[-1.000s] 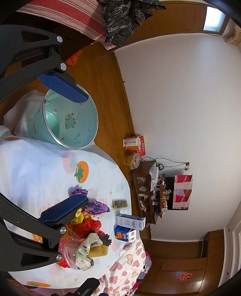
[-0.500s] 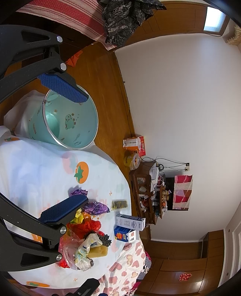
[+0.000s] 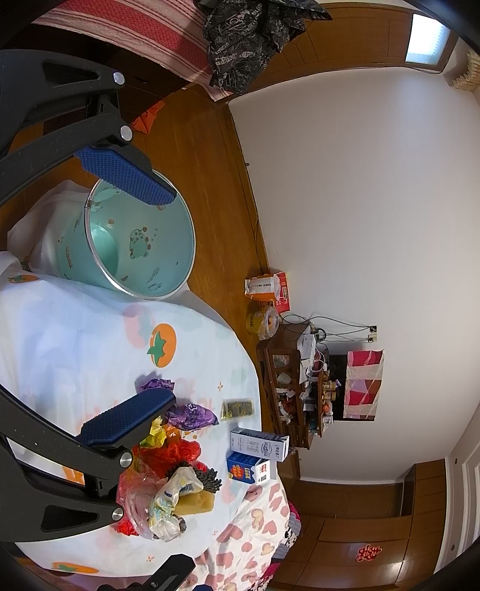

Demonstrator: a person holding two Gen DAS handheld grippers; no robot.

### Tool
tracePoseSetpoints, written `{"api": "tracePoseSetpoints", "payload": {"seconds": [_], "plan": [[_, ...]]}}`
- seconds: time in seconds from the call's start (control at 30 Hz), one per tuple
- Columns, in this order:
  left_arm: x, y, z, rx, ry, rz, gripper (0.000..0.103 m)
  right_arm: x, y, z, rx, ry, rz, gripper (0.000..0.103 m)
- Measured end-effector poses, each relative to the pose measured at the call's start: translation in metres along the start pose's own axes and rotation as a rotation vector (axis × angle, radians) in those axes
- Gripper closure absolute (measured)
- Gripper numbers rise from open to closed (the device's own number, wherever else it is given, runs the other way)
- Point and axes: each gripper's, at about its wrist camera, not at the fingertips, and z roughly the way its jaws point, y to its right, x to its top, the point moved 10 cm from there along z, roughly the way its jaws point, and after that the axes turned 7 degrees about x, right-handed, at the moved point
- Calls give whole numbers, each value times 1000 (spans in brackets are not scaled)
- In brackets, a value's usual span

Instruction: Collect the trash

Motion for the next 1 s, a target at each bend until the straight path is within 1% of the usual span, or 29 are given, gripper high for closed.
{"api": "tracePoseSetpoints", "payload": {"seconds": [0.77, 0.83, 0.9, 1.0], "plan": [[-1, -4, 3, 4, -5, -1, 6, -3, 0, 1, -3, -7, -4, 4], [-3, -4, 7, 10, -9, 3, 6, -3, 9, 4, -20, -14, 3, 4], [-6, -3, 15, 14, -22, 4, 6, -2, 25, 6, -39, -9, 35, 4], [-12, 3, 32, 9, -49, 8, 6, 2, 60, 12, -97, 1, 71, 4]]}}
